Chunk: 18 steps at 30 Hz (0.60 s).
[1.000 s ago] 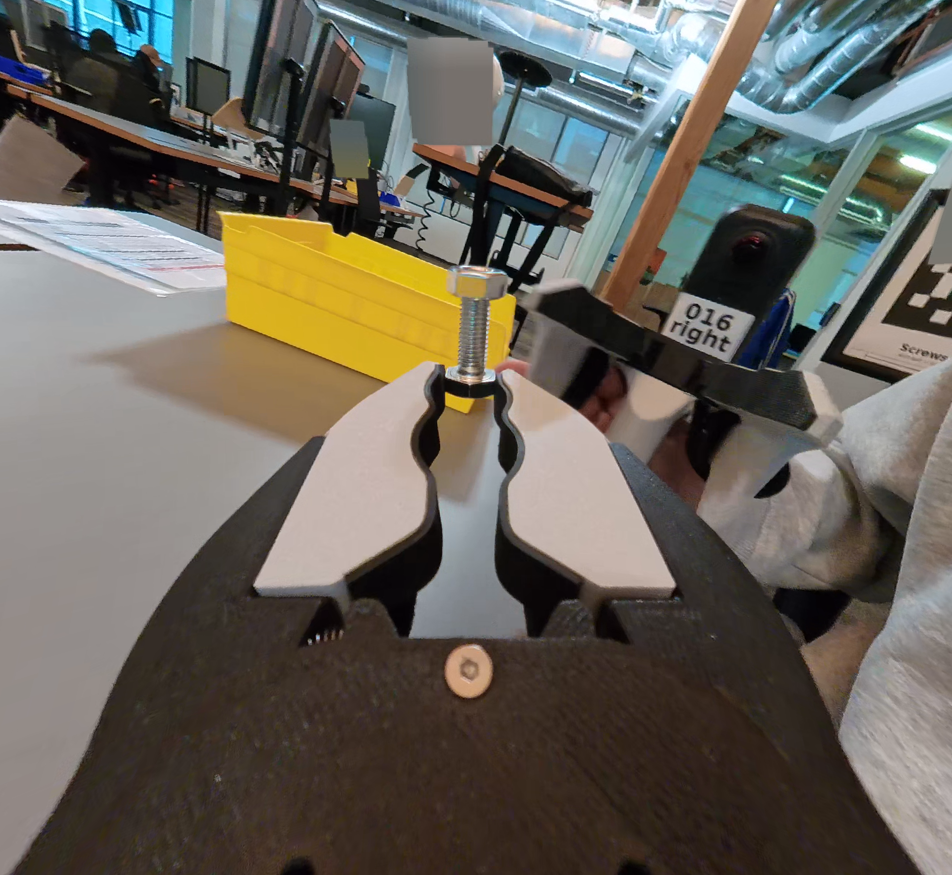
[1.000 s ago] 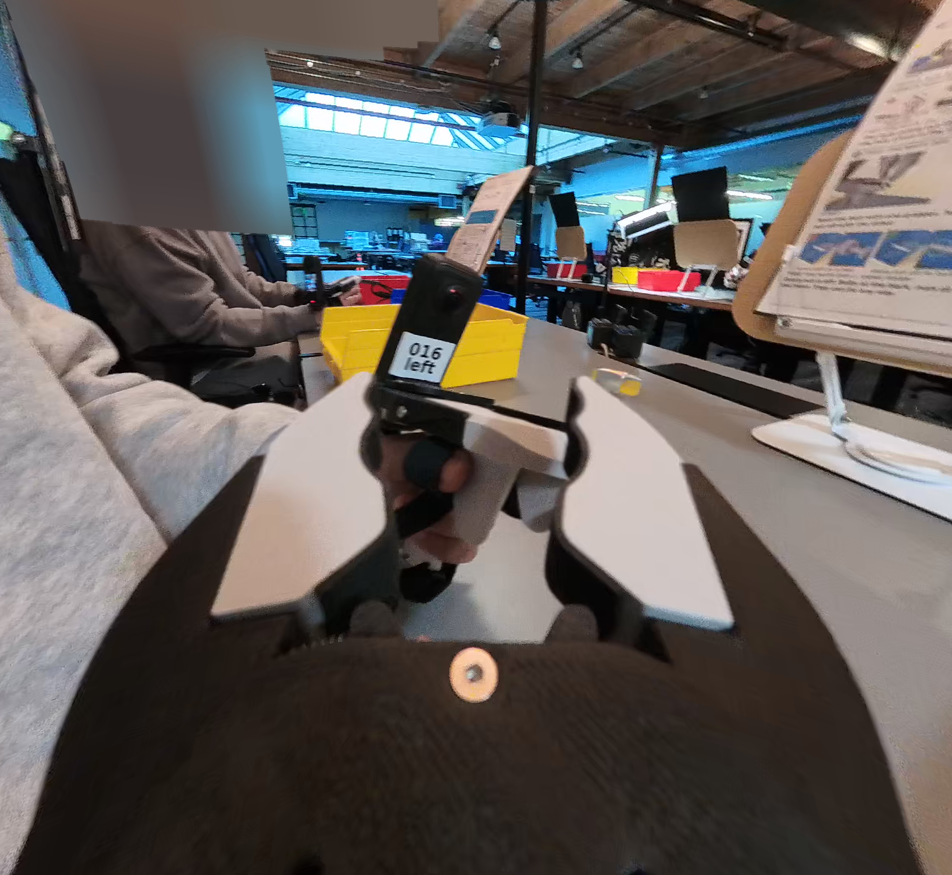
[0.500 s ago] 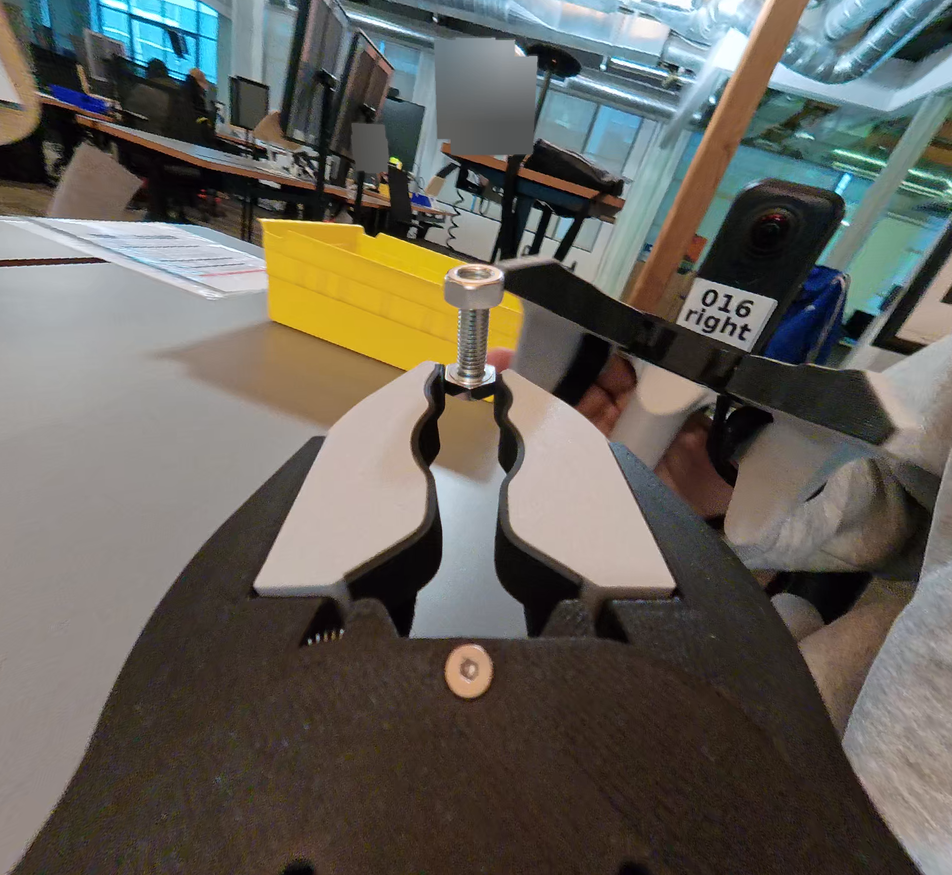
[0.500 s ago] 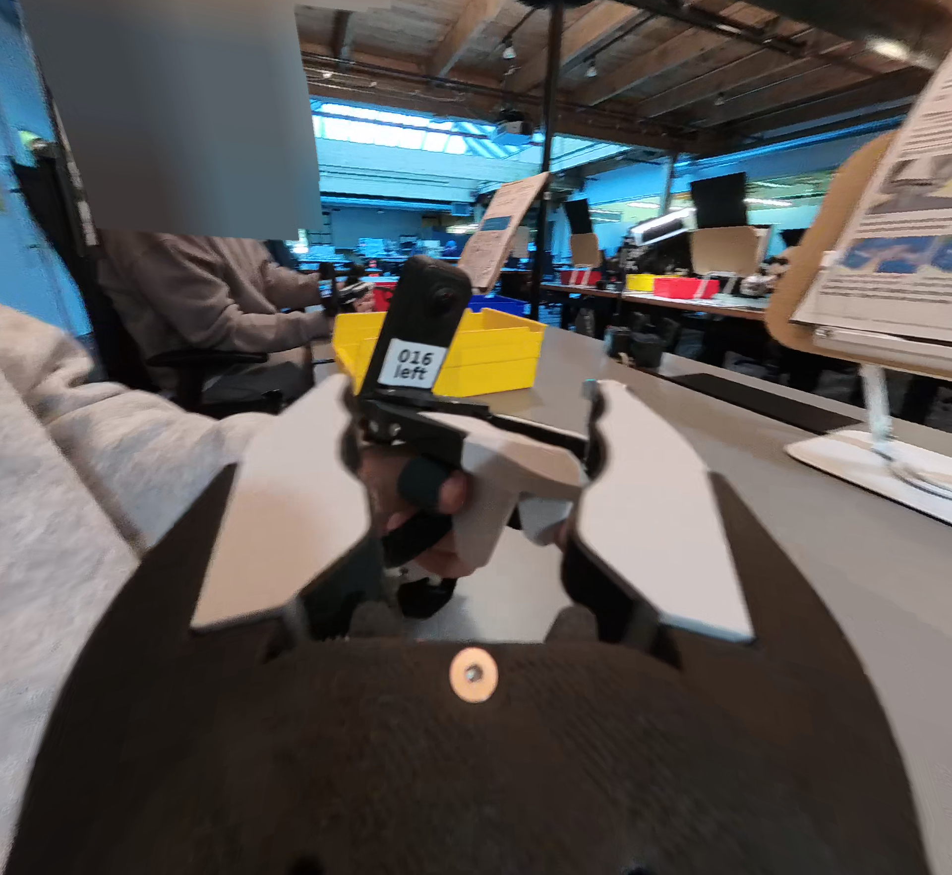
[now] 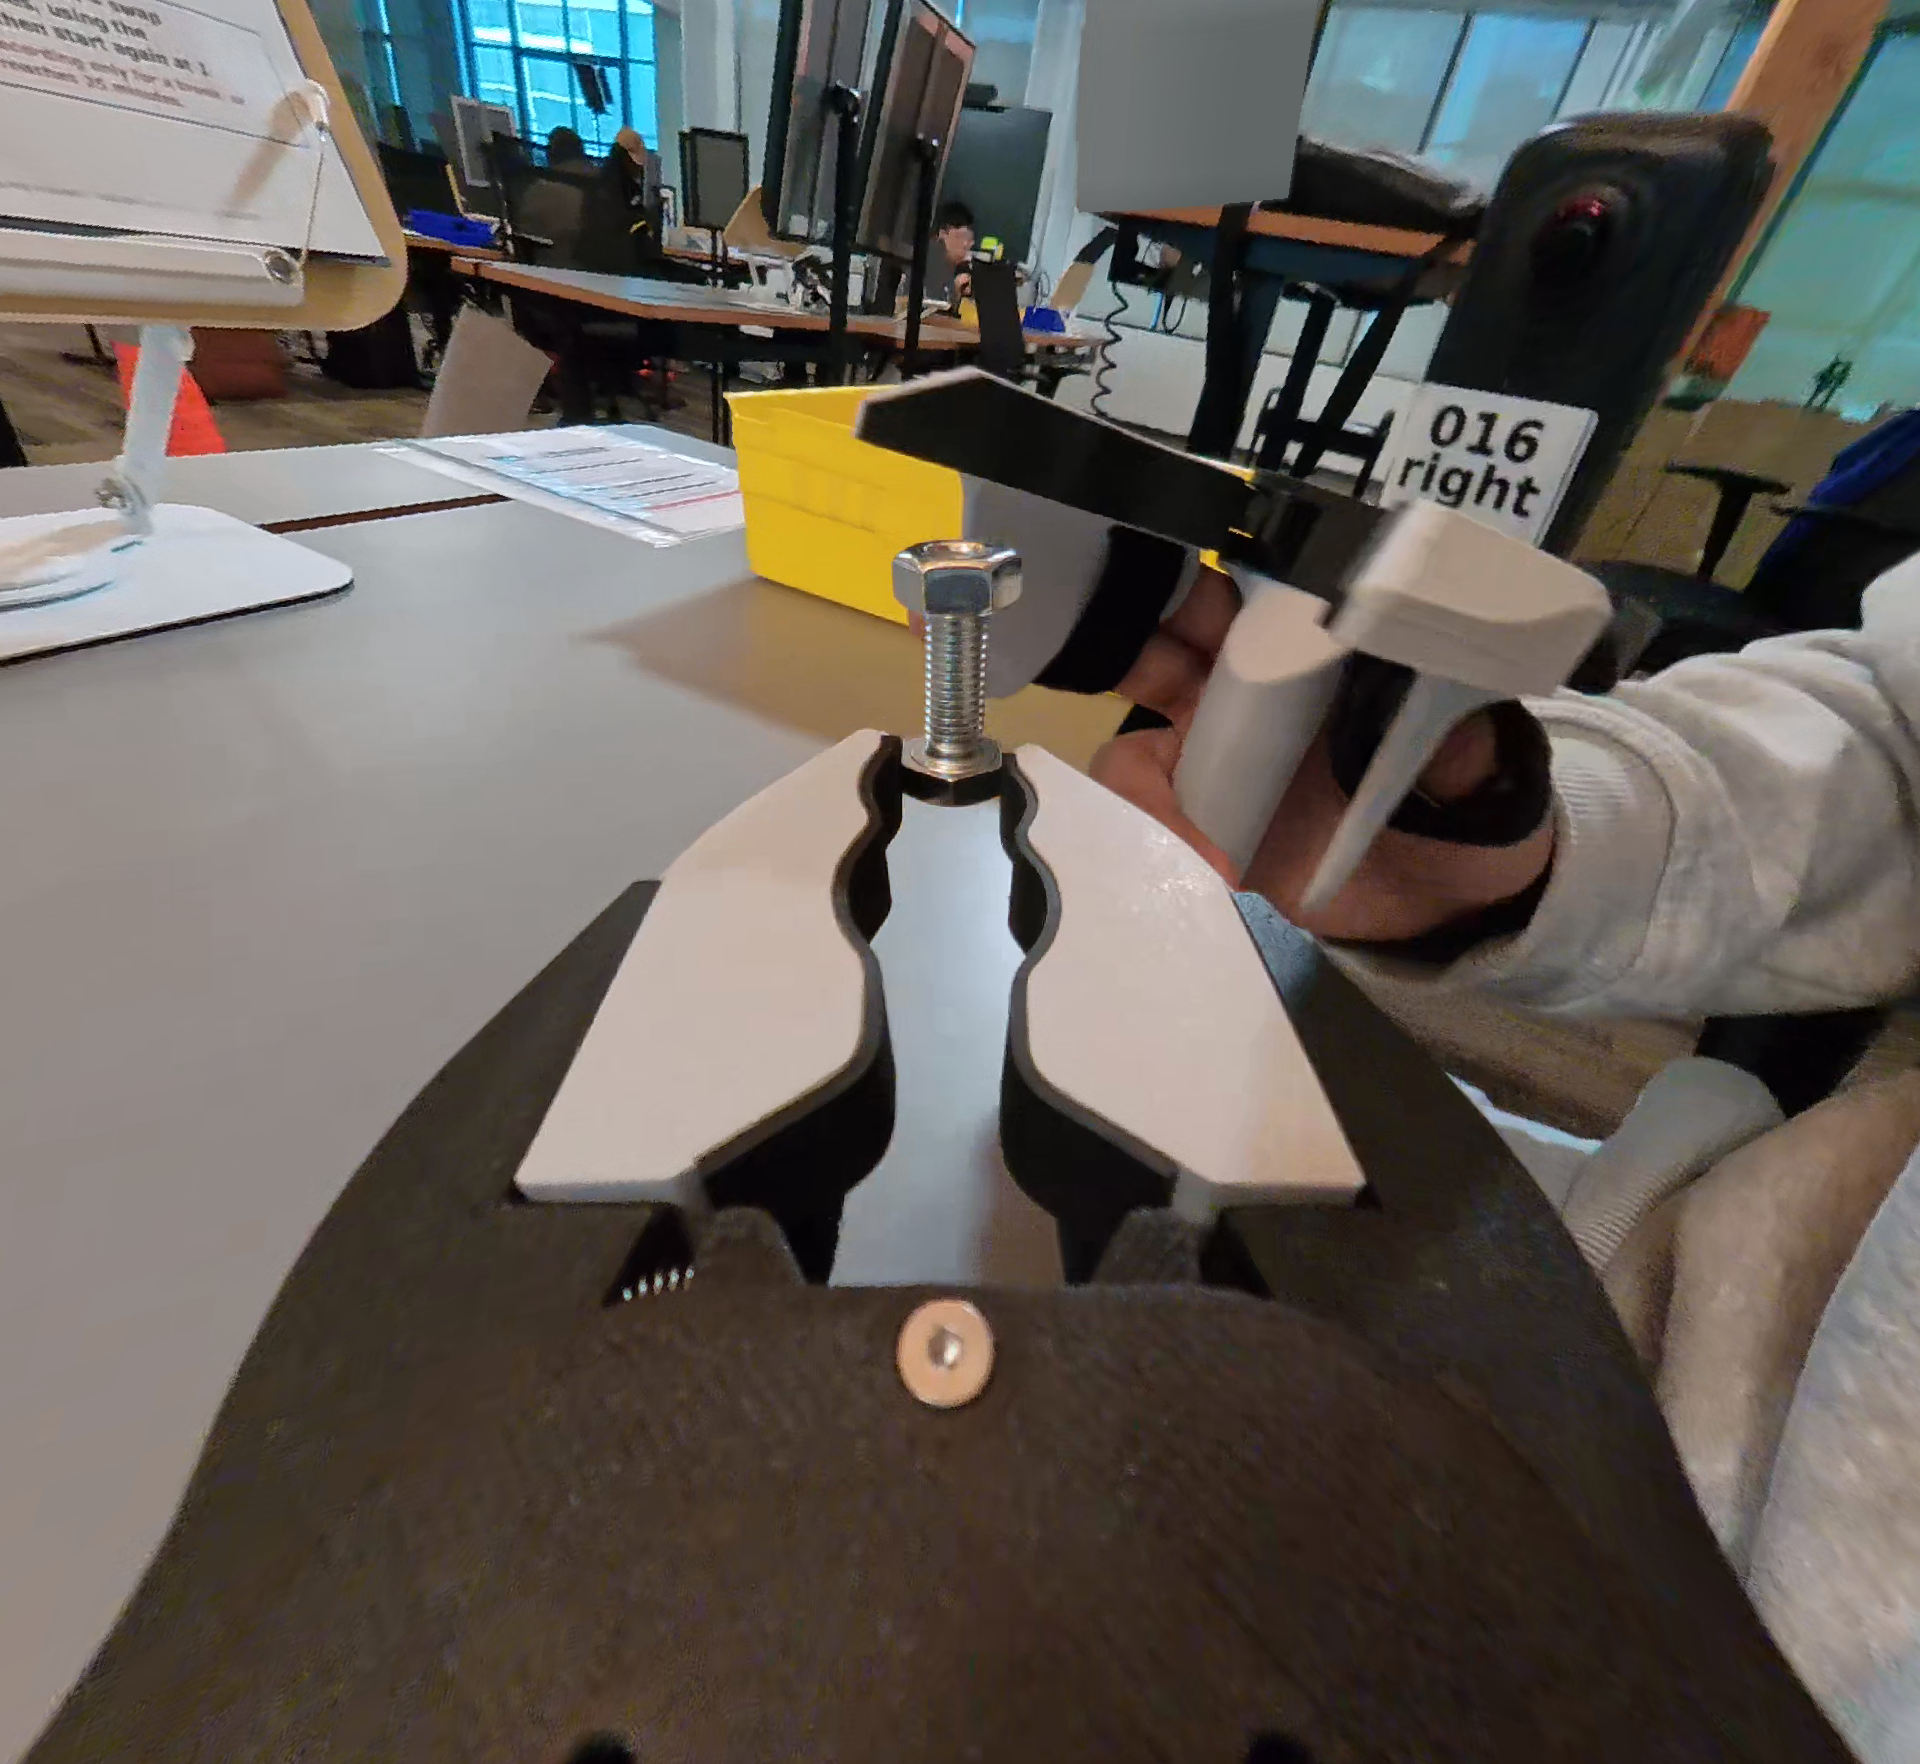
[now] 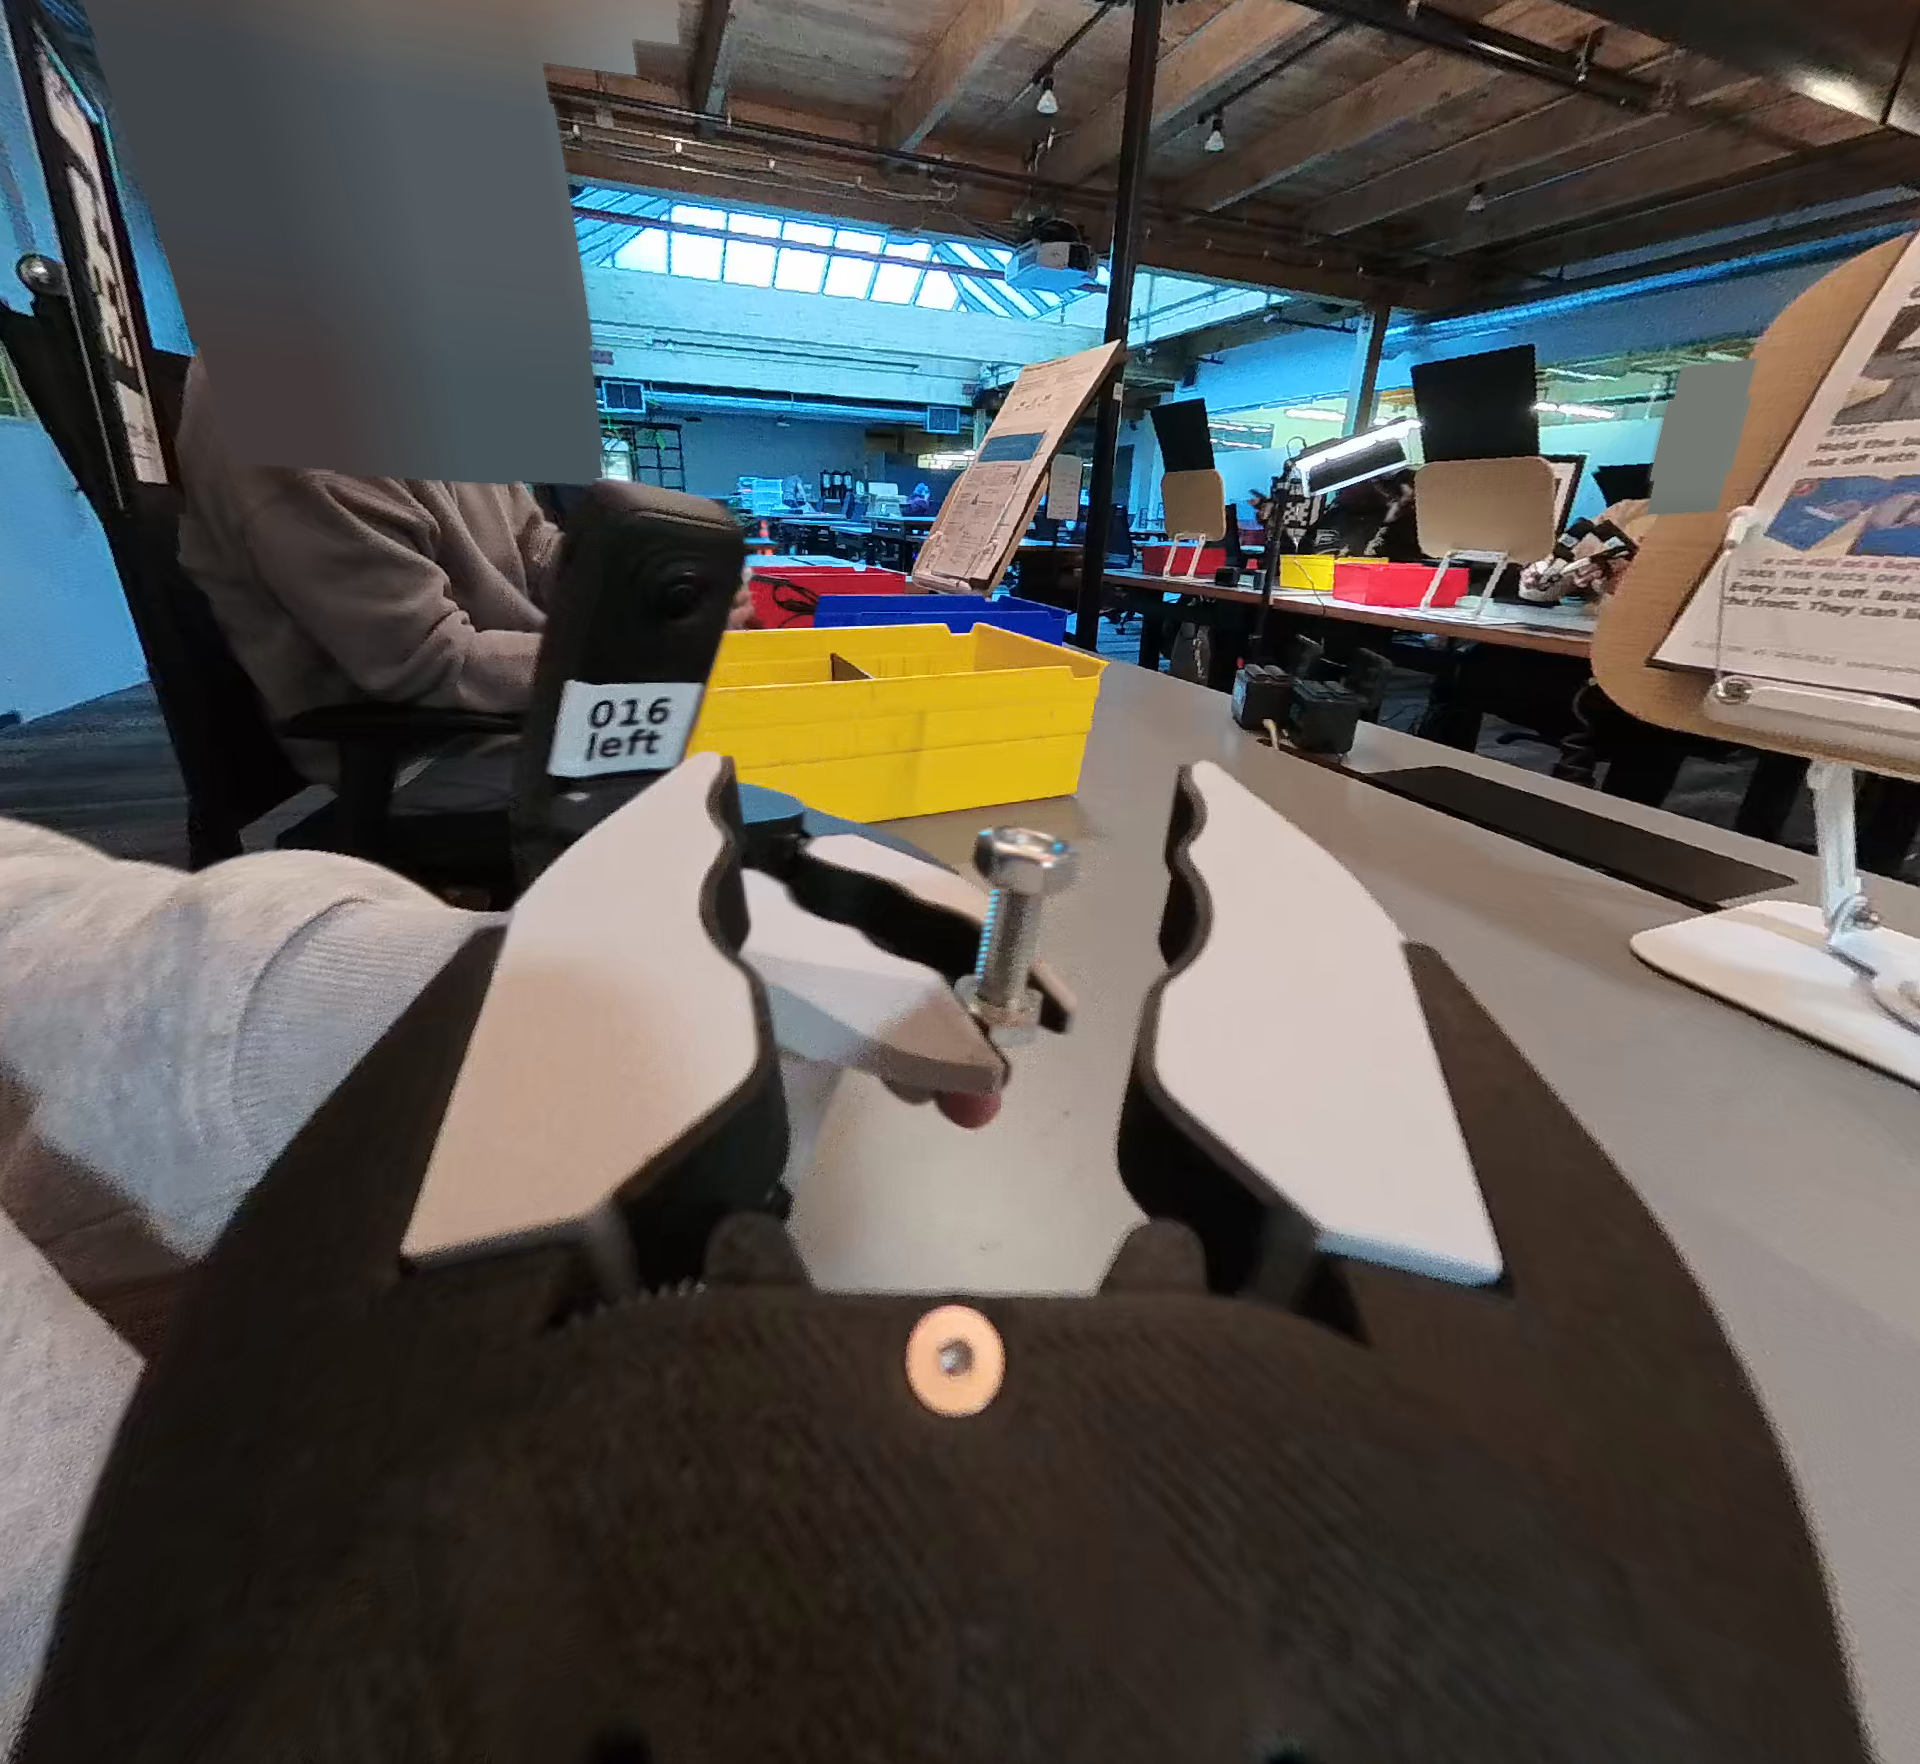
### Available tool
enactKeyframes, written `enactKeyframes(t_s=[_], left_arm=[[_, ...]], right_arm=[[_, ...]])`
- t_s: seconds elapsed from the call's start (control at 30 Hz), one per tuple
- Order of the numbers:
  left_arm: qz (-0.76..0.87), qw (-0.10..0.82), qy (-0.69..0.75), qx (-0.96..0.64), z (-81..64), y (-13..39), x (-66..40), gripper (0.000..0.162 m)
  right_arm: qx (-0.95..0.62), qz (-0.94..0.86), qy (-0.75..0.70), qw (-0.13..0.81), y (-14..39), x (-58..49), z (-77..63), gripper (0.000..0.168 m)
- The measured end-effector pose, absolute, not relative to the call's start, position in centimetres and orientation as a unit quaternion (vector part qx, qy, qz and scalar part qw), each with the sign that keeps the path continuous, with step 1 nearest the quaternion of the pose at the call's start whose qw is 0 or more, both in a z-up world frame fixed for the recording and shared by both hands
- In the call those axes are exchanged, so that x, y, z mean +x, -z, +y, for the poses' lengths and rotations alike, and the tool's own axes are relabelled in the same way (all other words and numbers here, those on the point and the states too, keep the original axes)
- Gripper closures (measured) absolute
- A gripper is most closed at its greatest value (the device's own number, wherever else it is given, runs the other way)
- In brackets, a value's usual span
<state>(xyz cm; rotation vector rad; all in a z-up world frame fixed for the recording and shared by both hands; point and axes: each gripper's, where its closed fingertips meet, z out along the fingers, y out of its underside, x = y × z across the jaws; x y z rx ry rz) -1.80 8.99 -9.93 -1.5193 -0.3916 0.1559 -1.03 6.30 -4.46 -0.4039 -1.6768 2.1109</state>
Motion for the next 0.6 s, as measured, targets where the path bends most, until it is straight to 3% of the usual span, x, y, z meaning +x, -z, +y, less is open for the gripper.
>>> enactKeyframes(t_s=[0.17,0.2,0.33,0.43,0.53,0.6], left_arm=[[-0.182,0.706,-0.086,-0.679,8.4,9.8,-1.9,0.144],[-0.188,0.706,-0.087,-0.677,8.3,9.8,-2.1,0.144],[-0.219,0.695,-0.103,-0.677,7.5,10.1,-3.3,0.144],[-0.227,0.693,-0.103,-0.677,7.5,10.2,-3.6,0.144],[-0.217,0.689,-0.104,-0.684,8.0,10.4,-3.4,0.144],[-0.208,0.69,-0.104,-0.685,8.3,10.3,-3.1,0.144]], right_arm=[[-0.176,-0.603,-0.76,0.166,5.1,-1.9,6.2,0.092],[-0.17,-0.606,-0.762,0.154,5.2,-1.6,6.0,0.1],[-0.176,-0.637,-0.74,0.12,5.8,-1.0,6.3,0.161],[-0.193,-0.629,-0.743,0.123,5.8,-1.7,7.1,0.154],[-0.211,-0.604,-0.754,0.147,5.5,-2.6,7.6,0.116],[-0.209,-0.601,-0.754,0.161,5.6,-2.8,7.5,0.105]])
